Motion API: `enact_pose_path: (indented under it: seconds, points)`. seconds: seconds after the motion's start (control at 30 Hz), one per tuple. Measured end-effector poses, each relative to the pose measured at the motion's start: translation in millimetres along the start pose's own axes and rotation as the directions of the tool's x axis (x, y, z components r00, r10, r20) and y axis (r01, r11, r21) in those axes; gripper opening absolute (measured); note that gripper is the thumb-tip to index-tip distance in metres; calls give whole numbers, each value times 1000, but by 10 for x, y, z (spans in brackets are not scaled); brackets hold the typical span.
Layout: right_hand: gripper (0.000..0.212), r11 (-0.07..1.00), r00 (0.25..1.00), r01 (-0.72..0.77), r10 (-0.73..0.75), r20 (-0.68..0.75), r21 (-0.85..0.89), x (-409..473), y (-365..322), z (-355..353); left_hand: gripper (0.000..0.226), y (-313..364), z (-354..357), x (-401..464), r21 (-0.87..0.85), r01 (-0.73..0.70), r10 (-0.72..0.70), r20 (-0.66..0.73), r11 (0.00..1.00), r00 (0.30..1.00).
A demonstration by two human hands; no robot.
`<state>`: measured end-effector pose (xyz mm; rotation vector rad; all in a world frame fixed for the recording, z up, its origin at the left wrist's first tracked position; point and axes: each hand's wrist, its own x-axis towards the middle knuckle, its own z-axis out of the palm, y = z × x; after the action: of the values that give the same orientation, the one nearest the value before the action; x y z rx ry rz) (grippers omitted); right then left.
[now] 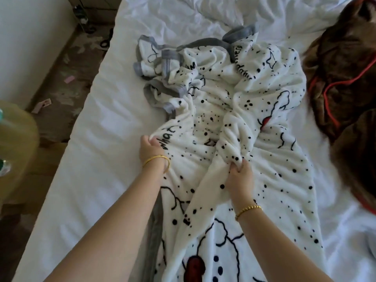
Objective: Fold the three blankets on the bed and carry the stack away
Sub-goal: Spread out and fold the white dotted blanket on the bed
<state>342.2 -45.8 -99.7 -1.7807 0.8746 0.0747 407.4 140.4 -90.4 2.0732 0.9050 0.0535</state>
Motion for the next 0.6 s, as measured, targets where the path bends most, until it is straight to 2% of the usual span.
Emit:
enact_pose_path:
  seconds: [0.03,0.07,0.13,0.2,0.23,0.3,0.37,0.4,0.47,0.53,0.57,0.6]
  points:
    - [16,999,1000,18,-17,-27,31,-14,-2,-10,15,-60,-75,100,27,44,-43,-29,999,999]
    - [16,998,999,26,-24,-33,52,-43,-15,-9,17,-135,-127,175,78,74,-75,14,994,997]
    - [10,997,1000,0,-1,5,74,-98,-32,-1,29,-233,-145,207,149,68,-97,191,986,977]
    - [22,981,993,-108,97,73,162,-145,-67,11,42,-273,-118,126,150,36,-84,324,988,942]
    - [30,964,982,-175,157,100,202,-160,-81,19,43,-289,-111,77,156,-1,-54,346,988,937]
    - [42,938,967,-250,229,110,239,-202,-126,26,39,-315,-149,3,131,-70,30,287,989,957]
    - [47,931,965,-260,246,85,255,-217,-146,28,35,-359,-249,-55,47,-21,10,228,999,974]
    - [47,934,968,-253,242,72,254,-232,-150,33,39,-413,-302,-97,18,42,-46,273,999,961]
    - [48,931,962,-271,257,88,244,-277,-133,53,46,-530,-397,-230,55,129,-140,473,990,870]
    - [42,923,947,-315,290,140,222,-365,-119,74,32,-640,-487,-355,12,205,-165,642,979,749]
    - [38,924,945,-318,290,153,212,-405,-102,84,21,-664,-518,-399,-46,258,-154,695,965,702]
    - [39,925,945,-314,284,162,212,-443,-83,93,21,-686,-529,-424,-100,293,-134,719,951,682]
